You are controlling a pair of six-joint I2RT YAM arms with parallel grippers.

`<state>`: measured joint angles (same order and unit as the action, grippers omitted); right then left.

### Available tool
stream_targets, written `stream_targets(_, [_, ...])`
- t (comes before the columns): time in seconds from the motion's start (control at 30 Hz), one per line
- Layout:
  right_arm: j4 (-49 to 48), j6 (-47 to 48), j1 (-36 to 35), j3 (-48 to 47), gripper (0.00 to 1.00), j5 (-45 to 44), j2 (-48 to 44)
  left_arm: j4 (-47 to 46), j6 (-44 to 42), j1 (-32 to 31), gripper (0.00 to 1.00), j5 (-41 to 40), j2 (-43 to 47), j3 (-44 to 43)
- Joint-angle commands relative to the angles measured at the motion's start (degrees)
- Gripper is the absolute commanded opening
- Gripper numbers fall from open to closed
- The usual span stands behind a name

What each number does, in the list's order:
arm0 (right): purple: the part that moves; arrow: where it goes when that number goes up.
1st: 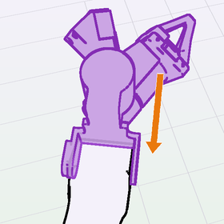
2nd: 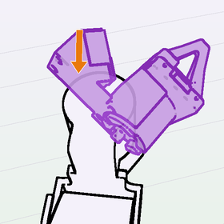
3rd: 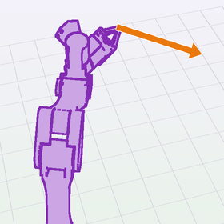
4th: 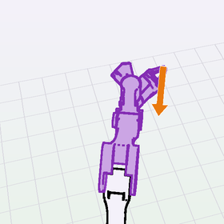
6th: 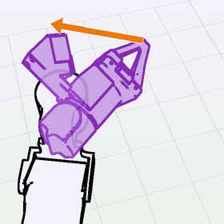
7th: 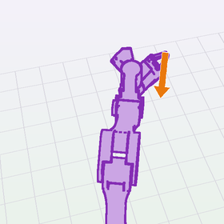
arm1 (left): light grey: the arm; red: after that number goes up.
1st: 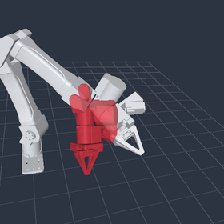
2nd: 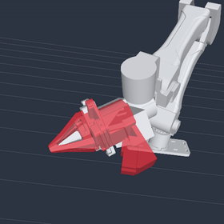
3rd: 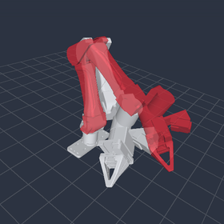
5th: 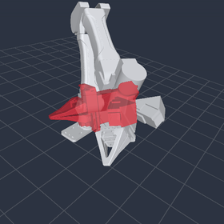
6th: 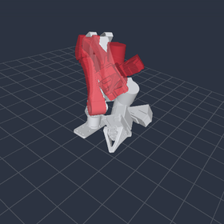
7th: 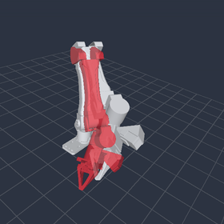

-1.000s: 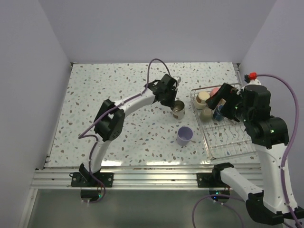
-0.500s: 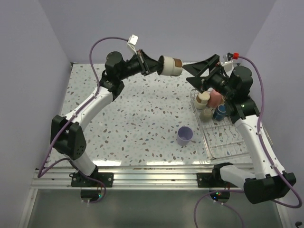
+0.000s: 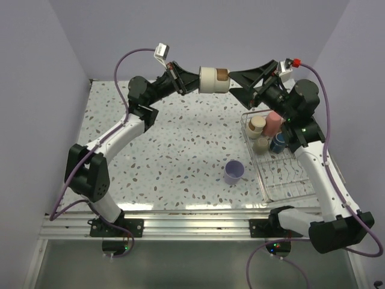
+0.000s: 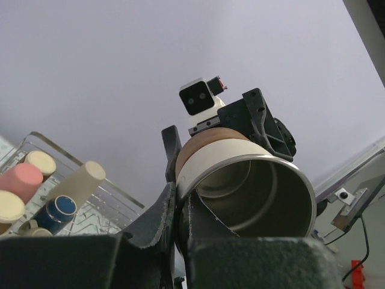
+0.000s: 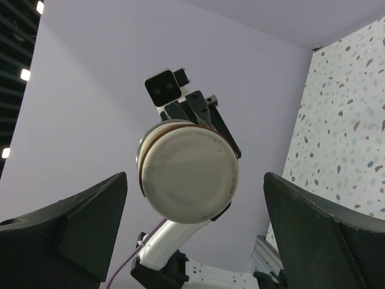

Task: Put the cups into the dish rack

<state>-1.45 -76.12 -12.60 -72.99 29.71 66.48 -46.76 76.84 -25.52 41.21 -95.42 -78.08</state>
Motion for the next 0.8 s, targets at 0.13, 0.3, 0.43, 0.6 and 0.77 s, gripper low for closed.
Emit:
stream_targets(0.13, [0.75, 1.67, -1.90, -3.12, 0.98, 0.17, 1.19, -10.63, 5.95, 0.21, 0.00, -1.48, -1.88, -0.67])
stream_targets(0.3, [1.01, 1.94, -2.60, -4.53, 0.98, 0.26, 2.86, -15.29, 9.12, -0.06, 0.00, -2.19, -3.81, 0.65])
stream_targets(0.43, [0.49, 1.50, -3.22, -5.49, 0.98, 0.26, 4.27, -13.97, 8.41, -0.67, 0.00, -2.36, -4.78, -0.40])
stream_targets(0.6, [0.14, 1.50, -3.57, -6.20, 0.96, -0.18, 5.15, -13.79, 8.33, -1.29, 0.00, -2.98, -5.92, -1.54])
stream_targets(0.77, [0.14, 1.15, -3.48, -6.11, 0.77, -0.36, 5.77, -12.83, 7.36, -1.64, 0.00, -2.98, -6.10, -2.07])
